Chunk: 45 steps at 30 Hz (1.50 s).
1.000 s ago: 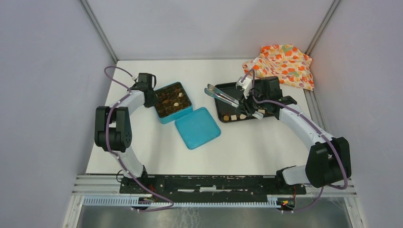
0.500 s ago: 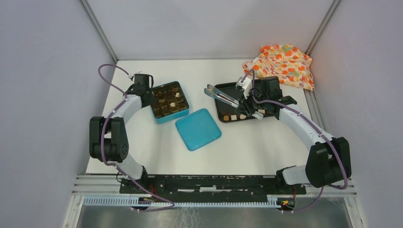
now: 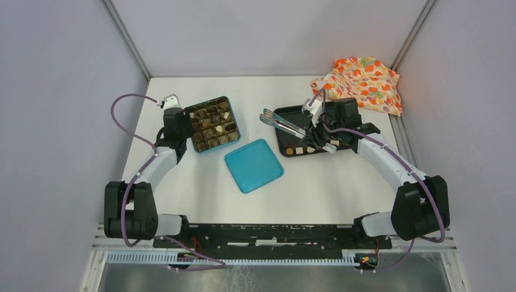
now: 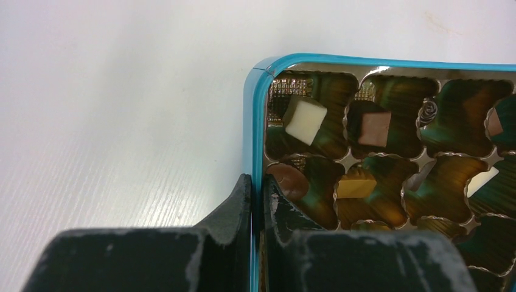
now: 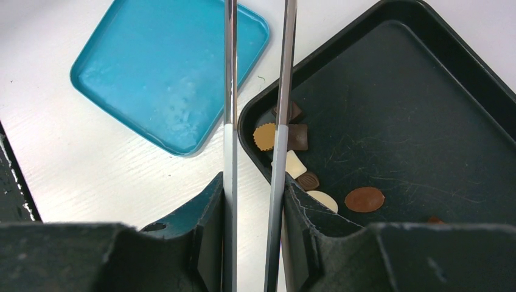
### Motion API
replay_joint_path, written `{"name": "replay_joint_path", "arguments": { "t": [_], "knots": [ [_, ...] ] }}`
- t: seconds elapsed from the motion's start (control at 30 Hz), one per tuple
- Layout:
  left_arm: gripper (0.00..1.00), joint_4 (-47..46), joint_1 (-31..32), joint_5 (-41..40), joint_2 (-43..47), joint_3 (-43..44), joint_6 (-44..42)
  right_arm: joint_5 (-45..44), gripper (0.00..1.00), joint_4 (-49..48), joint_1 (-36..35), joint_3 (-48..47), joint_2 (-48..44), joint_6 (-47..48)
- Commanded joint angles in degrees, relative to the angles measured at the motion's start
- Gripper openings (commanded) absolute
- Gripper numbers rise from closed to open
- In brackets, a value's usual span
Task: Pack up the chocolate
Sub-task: Pick up the packing box from the center of the board, then place the packing box at the center of the board.
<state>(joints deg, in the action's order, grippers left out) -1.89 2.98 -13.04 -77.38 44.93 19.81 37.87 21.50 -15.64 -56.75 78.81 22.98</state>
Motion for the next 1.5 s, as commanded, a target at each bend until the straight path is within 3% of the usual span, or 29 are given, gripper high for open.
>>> {"name": "replay_joint_path", "arguments": {
  "t": [0.0,0.23,0.57,1.27,1.47],
  "knots": [
    [0.02,-16.7,0.0,0.5,5.9,-3.2,-2.2,3.5,0.16,-2.0,0.0,-0.5,-1.3,0.7],
    [0.02,-23.6,0.1,-1.4,11.0,-7.9,-2.8,3.8,0.16,-2.0,0.0,-0.4,-1.2,0.7],
    [0.02,-25.3,0.5,-2.5,13.5,-9.4,-3.1,3.6,0.16,-2.0,0.0,-0.4,-0.9,0.8],
    [0.02,-25.8,1.5,-2.8,13.5,-9.6,-3.0,4.1,0.16,-1.7,0.1,-0.4,-0.4,1.1],
    [0.02,-19.7,1.7,-3.5,9.3,-6.4,-0.4,4.1,0.16,-1.7,0.0,-0.4,-0.5,1.2]
  ]
}}
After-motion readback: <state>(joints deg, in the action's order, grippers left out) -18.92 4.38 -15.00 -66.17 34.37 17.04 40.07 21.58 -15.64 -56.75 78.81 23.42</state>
